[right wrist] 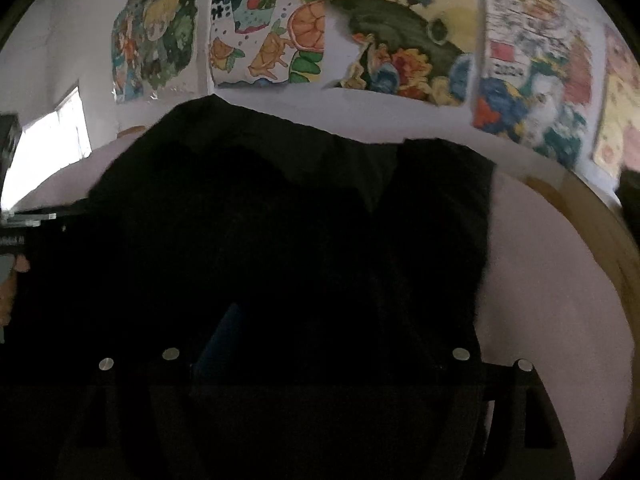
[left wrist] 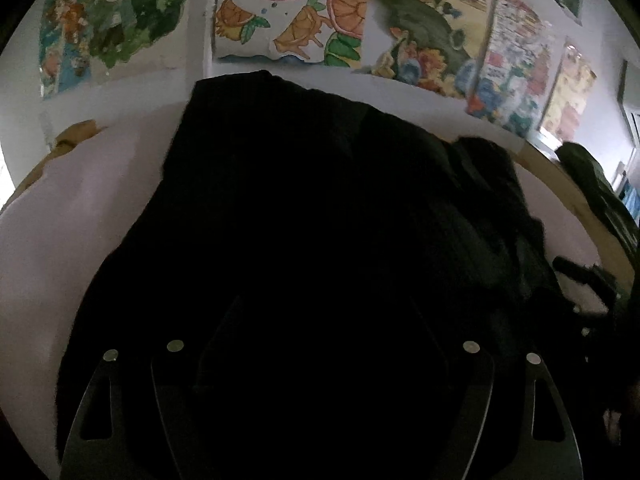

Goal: Fold large clothes
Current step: 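Fold the jacket edge with the left gripper toward the right gripper, then release the black jacket with both grippers and lift them away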

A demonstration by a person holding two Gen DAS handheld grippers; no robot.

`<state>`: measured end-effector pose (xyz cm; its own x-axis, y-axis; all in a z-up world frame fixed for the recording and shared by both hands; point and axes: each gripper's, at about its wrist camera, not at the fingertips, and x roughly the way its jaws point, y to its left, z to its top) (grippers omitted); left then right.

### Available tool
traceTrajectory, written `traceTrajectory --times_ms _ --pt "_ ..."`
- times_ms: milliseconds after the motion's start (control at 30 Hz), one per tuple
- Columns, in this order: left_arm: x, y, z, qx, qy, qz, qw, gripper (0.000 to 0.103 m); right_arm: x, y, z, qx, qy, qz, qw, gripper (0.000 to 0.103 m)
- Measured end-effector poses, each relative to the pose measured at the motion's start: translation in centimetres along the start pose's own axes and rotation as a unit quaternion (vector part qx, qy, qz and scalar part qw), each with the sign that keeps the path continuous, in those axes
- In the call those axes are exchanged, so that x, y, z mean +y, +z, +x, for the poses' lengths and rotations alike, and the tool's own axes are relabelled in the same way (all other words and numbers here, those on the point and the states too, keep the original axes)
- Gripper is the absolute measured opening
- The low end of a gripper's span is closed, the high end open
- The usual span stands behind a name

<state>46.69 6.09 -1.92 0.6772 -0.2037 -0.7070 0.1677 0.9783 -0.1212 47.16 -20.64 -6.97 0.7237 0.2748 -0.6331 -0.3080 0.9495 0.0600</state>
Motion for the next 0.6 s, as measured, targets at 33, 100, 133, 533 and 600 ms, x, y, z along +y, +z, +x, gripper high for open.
traceTrajectory --times_ms 33,100,133,533,600 --pt "-0.2 -0.4 -1.2 0.001 0.002 0.003 1.0000 0.077 0.3 -0.3 -1.7 -0.001 -0.003 0.000 1.000 0.078" --pt "-0.7 -1.6 -4.9 -0.003 0.008 0.005 1.0000 0.077 1.2 -0.7 -5.0 -0.009 -0.007 -0.004 1.000 0.078" --pt "-0.9 -2.1 -6.7 -0.005 0.013 0.007 0.9999 0.077 1.9 -0.8 -7.4 -0.011 -0.012 -0.010 1.000 0.078" --pt "-7.0 -6.1 -29.6 -0.076 0.050 0.067 0.9936 0.102 9.0 -0.4 -29.5 -0.026 0.019 -0.013 0.999 0.103" --pt "-7.9 -6.7 -31.7 -0.094 0.063 0.076 0.9907 0.102 9.8 -0.8 -31.5 -0.040 0.019 -0.019 0.999 0.103"
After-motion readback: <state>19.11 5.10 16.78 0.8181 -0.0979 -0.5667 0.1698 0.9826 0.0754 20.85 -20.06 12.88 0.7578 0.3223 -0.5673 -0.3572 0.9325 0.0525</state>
